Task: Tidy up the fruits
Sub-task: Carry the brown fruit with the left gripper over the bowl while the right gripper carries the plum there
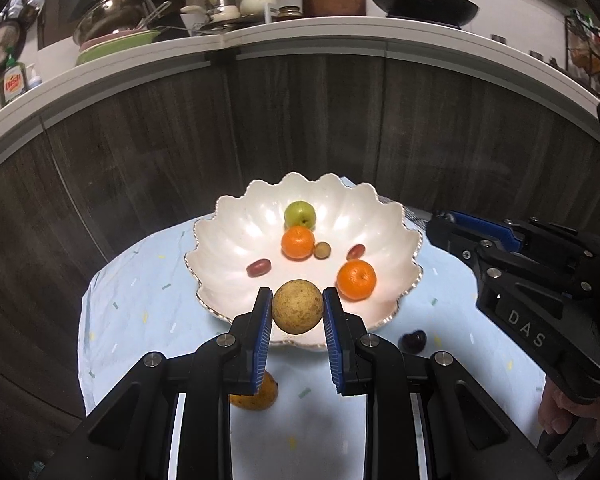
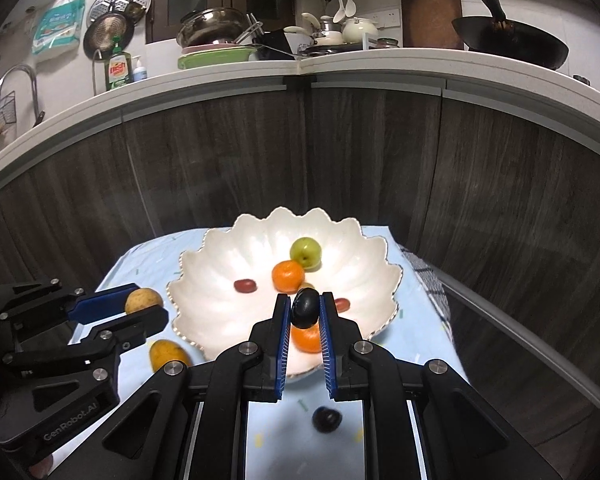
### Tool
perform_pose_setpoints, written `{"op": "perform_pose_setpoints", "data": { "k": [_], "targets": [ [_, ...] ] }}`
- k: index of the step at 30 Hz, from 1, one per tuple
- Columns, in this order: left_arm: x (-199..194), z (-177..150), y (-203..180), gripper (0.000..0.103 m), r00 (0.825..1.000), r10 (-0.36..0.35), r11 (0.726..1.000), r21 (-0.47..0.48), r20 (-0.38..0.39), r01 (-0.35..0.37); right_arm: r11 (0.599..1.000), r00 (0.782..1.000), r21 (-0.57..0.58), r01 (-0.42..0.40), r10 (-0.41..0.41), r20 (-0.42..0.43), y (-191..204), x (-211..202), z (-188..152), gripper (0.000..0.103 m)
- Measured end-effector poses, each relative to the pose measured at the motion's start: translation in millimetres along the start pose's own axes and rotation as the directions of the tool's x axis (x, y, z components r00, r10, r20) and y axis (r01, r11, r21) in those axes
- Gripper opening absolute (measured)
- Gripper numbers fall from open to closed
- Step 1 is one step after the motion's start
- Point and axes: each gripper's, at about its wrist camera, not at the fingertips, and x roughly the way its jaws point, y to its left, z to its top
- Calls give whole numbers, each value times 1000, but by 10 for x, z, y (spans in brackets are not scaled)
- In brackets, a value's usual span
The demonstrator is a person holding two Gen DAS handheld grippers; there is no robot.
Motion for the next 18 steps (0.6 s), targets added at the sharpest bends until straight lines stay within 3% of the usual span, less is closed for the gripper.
{"op": "perform_pose_setpoints", "data": {
  "k": [18],
  "targets": [
    [417, 248, 163, 25, 999, 47, 994, -95, -2, -47, 1000, 1000, 2, 21, -21, 3, -172, 395, 247, 16]
  ]
}}
